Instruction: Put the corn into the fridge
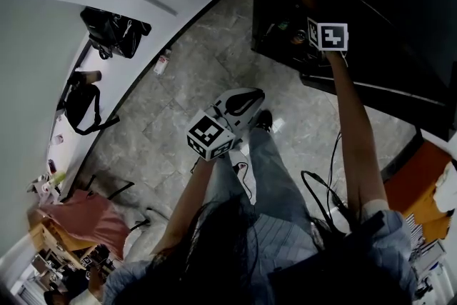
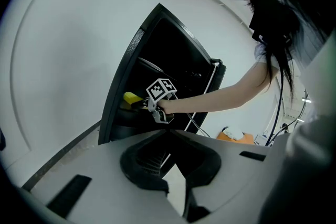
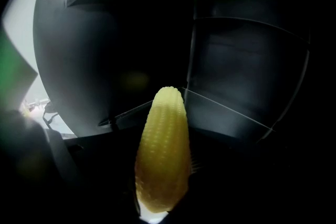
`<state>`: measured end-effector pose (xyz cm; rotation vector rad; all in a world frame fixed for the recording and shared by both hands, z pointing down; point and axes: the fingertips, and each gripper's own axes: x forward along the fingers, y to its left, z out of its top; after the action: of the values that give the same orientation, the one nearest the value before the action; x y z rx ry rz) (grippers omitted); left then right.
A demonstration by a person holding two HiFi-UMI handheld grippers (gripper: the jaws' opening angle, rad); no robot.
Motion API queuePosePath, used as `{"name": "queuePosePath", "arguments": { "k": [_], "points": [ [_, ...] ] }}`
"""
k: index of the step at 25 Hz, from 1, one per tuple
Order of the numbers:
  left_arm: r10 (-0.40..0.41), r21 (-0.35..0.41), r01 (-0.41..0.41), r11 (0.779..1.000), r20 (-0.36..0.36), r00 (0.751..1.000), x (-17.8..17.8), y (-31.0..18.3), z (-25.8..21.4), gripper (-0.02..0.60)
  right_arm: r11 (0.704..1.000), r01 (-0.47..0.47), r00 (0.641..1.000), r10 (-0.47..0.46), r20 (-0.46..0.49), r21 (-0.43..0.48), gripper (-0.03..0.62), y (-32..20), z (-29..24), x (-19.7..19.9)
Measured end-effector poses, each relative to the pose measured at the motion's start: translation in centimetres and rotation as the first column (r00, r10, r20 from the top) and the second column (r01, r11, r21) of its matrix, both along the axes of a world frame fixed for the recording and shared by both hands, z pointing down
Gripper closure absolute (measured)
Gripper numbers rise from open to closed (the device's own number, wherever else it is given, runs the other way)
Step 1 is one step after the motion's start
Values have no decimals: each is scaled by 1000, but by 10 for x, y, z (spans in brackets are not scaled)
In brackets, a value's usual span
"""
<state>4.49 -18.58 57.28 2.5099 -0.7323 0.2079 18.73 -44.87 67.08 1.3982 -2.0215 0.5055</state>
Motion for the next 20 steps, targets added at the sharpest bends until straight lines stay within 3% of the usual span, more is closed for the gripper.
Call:
{"name": "queuePosePath", "arguments": {
  "k": [20],
  "points": [
    [-62, -42, 62, 997, 8, 998, -37, 14, 10, 572, 993, -6, 1000, 8, -17, 116, 347, 19, -29, 8]
  ]
}}
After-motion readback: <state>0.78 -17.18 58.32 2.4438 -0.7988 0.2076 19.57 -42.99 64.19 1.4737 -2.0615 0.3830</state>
